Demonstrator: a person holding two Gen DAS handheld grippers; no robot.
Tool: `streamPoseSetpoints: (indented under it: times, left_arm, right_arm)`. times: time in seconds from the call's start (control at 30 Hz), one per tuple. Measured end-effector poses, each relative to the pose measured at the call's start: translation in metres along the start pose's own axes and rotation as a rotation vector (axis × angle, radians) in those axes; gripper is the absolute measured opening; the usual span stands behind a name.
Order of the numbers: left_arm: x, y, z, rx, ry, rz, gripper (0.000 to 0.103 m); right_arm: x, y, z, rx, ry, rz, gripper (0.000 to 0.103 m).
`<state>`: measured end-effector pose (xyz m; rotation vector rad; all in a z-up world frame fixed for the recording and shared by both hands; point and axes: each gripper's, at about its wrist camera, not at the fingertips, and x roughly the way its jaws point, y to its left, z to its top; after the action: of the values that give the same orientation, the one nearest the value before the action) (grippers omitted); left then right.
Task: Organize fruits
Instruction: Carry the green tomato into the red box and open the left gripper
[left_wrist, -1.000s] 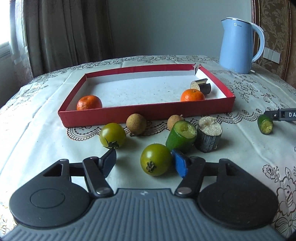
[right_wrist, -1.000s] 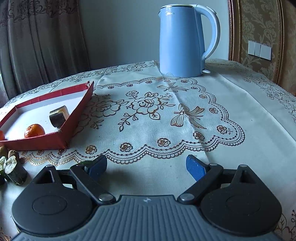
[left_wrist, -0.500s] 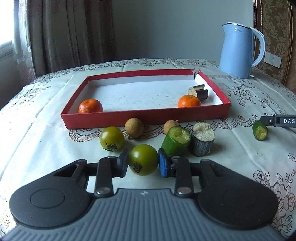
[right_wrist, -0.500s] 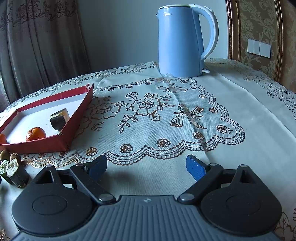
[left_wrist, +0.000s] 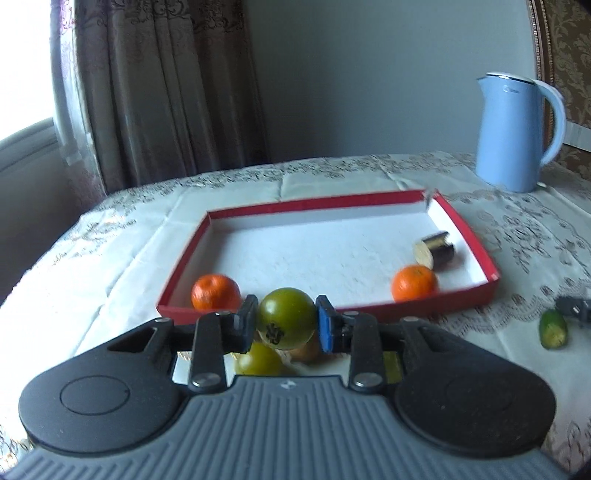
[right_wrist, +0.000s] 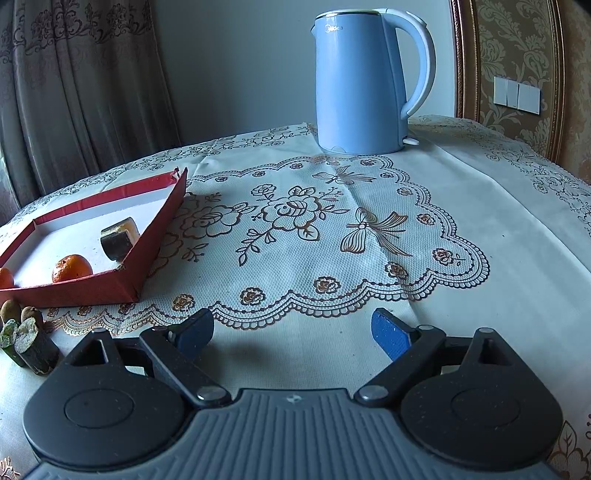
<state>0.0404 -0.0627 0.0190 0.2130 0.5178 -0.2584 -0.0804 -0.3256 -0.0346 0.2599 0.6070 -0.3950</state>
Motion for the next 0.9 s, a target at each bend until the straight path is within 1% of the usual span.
streamPoseSetpoints:
  times: [0.07, 0.23, 0.3, 0.4, 0.47, 0.5, 0.53, 0.6, 0.63, 0.67, 0.7, 0.73, 0.77, 0.83, 0.9]
  left_arm:
    - [0.011, 0.002, 0.011, -0.008, -0.003, 0.03, 0.03]
    - [0.04, 0.003, 0.027, -0.021, 0.004, 0.068, 0.03]
    - [0.051, 0.003, 0.029, -0.028, 0.017, 0.069, 0.03]
    - [0.066, 0.004, 0.028, -0.041, 0.04, 0.048, 0.031]
    - [0.073, 0.004, 0.023, -0.048, 0.048, 0.058, 0.041]
    - [0.073, 0.004, 0.021, -0.053, 0.04, 0.059, 0.059]
    - [0.072, 0.005, 0.019, -0.054, 0.025, 0.063, 0.075]
    - [0.065, 0.005, 0.016, -0.04, 0.001, 0.08, 0.087]
    - [0.06, 0.006, 0.014, -0.035, -0.009, 0.074, 0.091]
    - [0.054, 0.008, 0.012, -0.034, -0.022, 0.063, 0.092]
    - [0.046, 0.011, 0.009, -0.038, -0.032, 0.053, 0.096]
    - [0.038, 0.016, 0.005, -0.047, -0.035, 0.043, 0.101]
    - [0.03, 0.022, 0.0, -0.061, -0.04, 0.028, 0.103]
    - [0.015, 0.036, -0.015, -0.075, -0.053, 0.005, 0.103]
    - [0.003, 0.052, -0.031, -0.09, -0.059, 0.045, 0.103]
  right_arm:
    - [0.0, 0.0, 0.0, -0.001, 0.0, 0.0, 0.093]
    - [0.0, -0.001, 0.0, 0.008, -0.001, 0.007, 0.094]
    - [0.001, -0.002, 0.001, 0.015, -0.001, 0.015, 0.095]
    - [0.001, -0.004, 0.001, 0.027, -0.002, 0.029, 0.097]
    - [0.002, -0.004, 0.002, 0.034, -0.003, 0.036, 0.097]
    - [0.001, -0.006, 0.001, 0.037, -0.004, 0.039, 0.098]
    - [0.001, -0.006, 0.002, 0.039, -0.004, 0.041, 0.098]
    - [0.001, -0.006, 0.002, 0.043, -0.005, 0.045, 0.098]
    - [0.001, -0.006, 0.002, 0.044, -0.005, 0.046, 0.098]
    - [0.001, -0.006, 0.002, 0.045, -0.005, 0.046, 0.098]
    - [0.001, -0.007, 0.002, 0.046, -0.005, 0.047, 0.098]
    - [0.001, -0.007, 0.002, 0.046, -0.006, 0.047, 0.098]
    - [0.001, -0.007, 0.002, 0.048, -0.006, 0.048, 0.098]
    - [-0.002, -0.008, 0.001, 0.055, -0.02, 0.054, 0.097]
    - [-0.006, -0.009, 0.001, 0.059, -0.047, 0.062, 0.097]
